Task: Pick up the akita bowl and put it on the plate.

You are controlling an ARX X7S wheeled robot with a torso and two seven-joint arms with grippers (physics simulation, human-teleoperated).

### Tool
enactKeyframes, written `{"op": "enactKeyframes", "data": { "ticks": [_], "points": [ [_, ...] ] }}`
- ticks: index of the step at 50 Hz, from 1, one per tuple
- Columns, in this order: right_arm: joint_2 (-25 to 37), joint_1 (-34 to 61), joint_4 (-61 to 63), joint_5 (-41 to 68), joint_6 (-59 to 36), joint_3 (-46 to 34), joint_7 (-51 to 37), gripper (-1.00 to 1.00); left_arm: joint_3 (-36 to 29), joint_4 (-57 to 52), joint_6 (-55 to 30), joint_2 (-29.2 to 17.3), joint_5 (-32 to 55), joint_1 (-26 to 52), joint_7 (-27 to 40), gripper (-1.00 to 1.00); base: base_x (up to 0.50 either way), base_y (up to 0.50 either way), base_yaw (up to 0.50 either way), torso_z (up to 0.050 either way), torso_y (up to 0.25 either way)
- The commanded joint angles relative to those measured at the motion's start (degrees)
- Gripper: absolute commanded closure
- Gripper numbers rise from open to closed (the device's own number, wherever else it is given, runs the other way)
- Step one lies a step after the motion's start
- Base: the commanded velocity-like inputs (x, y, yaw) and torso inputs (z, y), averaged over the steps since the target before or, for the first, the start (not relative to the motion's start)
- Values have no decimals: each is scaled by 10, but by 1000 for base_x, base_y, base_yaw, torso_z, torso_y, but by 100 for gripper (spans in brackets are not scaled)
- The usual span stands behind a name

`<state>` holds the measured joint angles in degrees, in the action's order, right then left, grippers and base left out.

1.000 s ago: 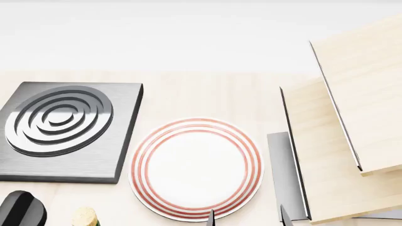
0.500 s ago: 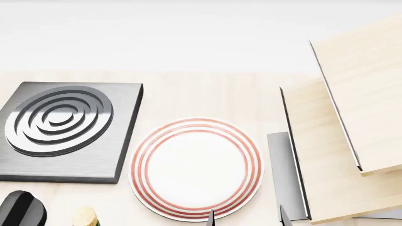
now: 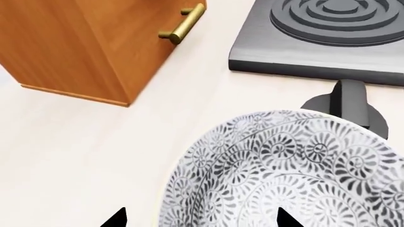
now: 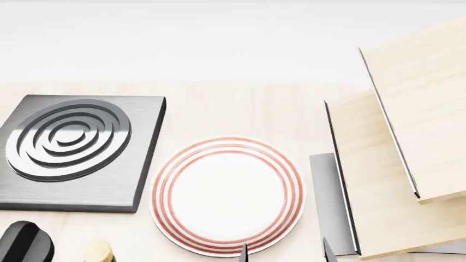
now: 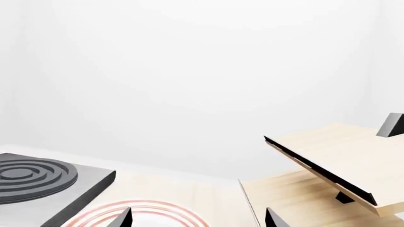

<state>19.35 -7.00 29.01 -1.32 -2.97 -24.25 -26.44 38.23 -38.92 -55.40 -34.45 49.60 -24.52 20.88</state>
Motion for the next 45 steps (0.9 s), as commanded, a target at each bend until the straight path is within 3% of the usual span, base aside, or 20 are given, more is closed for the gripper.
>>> {"op": "enactKeyframes", "data": {
  "ticks": [1, 45],
  "points": [
    [2, 1, 0, 1, 0, -2, -2, -100, -12, 9, 4, 1, -11, -9, -5, -100, 0, 0, 0, 0, 0],
    [5, 5, -7, 1, 0, -12, -8, -100, -53, 48, 8, -2, -38, -12, -10, -100, 0, 0, 0, 0, 0]
  ]
}}
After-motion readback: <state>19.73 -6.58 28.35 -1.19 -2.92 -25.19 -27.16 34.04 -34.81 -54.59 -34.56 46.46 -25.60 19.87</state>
